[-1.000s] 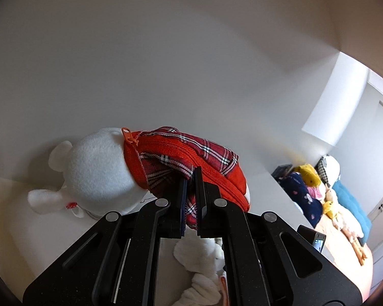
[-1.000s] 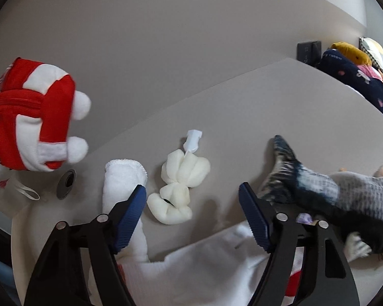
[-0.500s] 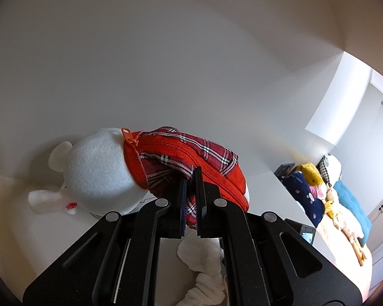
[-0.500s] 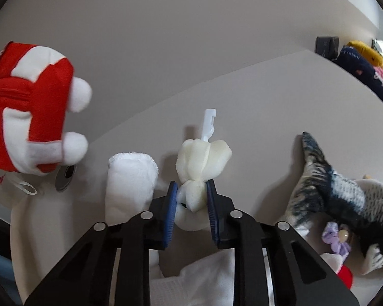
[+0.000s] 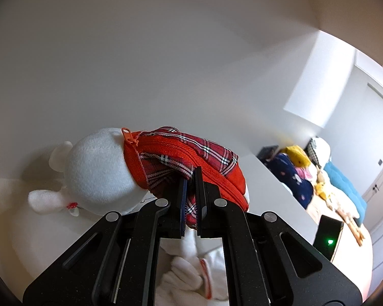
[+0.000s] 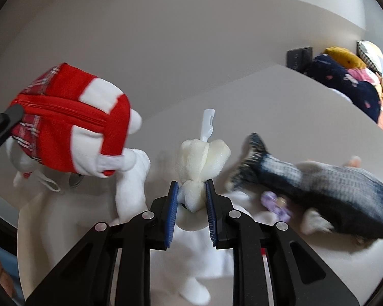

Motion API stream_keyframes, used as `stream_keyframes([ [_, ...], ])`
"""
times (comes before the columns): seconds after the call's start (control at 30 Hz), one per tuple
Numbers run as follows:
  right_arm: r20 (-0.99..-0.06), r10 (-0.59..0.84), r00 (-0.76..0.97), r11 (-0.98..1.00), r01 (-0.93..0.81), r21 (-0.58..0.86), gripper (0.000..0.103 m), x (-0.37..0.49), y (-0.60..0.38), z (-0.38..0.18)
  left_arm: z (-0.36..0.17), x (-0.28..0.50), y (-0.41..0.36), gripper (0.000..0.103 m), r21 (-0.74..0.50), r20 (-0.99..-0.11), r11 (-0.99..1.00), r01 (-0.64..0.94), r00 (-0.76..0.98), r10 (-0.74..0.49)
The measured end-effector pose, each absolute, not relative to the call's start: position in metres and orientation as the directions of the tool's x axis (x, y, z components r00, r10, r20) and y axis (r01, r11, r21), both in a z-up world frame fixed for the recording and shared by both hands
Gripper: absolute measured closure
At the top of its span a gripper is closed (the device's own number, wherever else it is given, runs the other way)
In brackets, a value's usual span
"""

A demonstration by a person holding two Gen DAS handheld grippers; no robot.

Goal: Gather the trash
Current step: 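Carry both items over the black bin and open both tools to drop them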

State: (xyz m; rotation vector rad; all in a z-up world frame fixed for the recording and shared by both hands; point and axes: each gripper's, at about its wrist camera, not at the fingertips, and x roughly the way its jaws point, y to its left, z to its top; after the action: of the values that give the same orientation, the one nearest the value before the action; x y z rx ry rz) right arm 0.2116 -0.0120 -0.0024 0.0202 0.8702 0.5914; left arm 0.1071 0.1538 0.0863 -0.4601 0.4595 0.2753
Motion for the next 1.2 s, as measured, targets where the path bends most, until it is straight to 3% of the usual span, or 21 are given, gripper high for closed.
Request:
stream_keyframes([
  [1.2,-0.61,0.387,0.692,0.922,-0.275,0.272,0.08,0.057,-0.217,0.039,0.084,0.043,-0.015,0.099,-0.312,-0.515,0.95,-0.02,0.844,-0.151],
])
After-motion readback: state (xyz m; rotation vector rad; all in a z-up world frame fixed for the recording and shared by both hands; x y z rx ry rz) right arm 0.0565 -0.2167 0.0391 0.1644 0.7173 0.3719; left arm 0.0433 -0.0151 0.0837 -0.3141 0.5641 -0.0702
